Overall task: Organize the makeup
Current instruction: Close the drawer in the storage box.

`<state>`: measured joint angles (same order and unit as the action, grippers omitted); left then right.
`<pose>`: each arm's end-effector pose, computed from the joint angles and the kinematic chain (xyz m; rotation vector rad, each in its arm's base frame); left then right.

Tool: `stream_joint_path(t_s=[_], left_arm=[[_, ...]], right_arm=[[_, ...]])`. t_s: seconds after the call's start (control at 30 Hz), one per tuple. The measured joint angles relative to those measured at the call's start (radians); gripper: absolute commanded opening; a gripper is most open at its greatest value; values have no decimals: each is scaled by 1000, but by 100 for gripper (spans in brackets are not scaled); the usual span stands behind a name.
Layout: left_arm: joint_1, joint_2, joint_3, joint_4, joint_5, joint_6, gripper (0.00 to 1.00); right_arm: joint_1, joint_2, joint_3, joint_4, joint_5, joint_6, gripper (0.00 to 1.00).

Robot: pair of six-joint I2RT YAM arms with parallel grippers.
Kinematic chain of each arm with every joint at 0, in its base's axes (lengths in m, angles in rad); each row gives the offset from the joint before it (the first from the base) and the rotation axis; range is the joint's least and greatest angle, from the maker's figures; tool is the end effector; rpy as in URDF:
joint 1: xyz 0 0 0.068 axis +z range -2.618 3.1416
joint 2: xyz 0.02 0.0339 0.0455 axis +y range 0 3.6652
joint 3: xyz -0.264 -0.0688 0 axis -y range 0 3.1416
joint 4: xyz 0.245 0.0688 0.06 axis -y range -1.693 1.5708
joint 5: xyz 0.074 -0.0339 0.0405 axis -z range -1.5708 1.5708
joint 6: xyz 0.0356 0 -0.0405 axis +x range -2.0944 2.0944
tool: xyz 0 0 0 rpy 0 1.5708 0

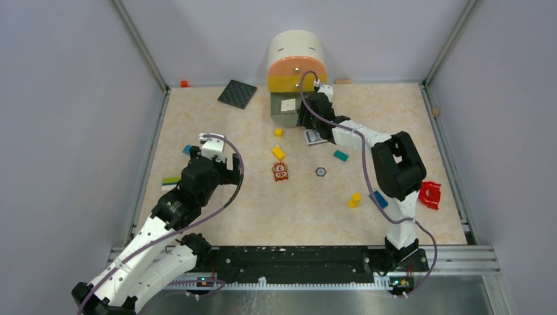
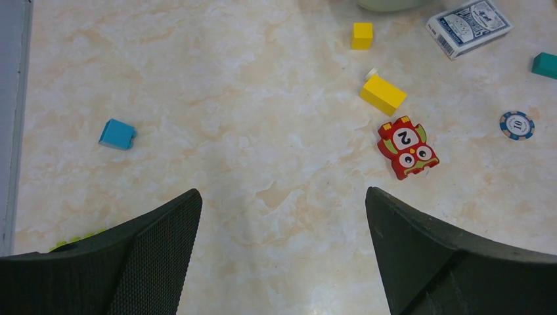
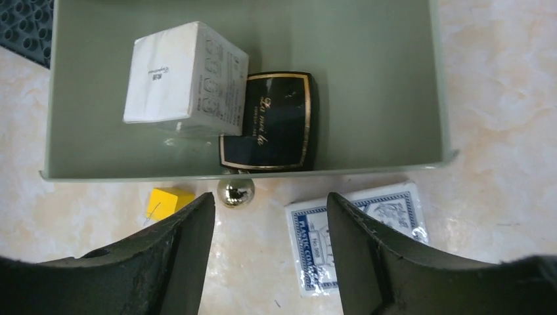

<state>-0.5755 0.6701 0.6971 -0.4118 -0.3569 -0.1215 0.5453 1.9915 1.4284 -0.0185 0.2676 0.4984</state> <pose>0.1375 -0.0744 0.3038 0.2045 1.9211 -0.1162 0.3961 0.2293 0.2149 0.1052 2.1441 0.3258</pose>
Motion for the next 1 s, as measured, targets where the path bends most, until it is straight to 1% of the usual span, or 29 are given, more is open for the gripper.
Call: stream_joint_path(t_s=[0.33, 0.8, 1.0], left_arm=[[0, -14, 0, 1, 7, 0, 99], [1, -27, 0, 1, 13, 1, 99], [3, -27, 0, 1, 24, 1, 99]], right_arm=[[18, 79, 39, -4, -51, 42, 63], [21, 241, 280, -50, -19, 56, 63], [19, 314, 395, -20, 16, 50, 63]])
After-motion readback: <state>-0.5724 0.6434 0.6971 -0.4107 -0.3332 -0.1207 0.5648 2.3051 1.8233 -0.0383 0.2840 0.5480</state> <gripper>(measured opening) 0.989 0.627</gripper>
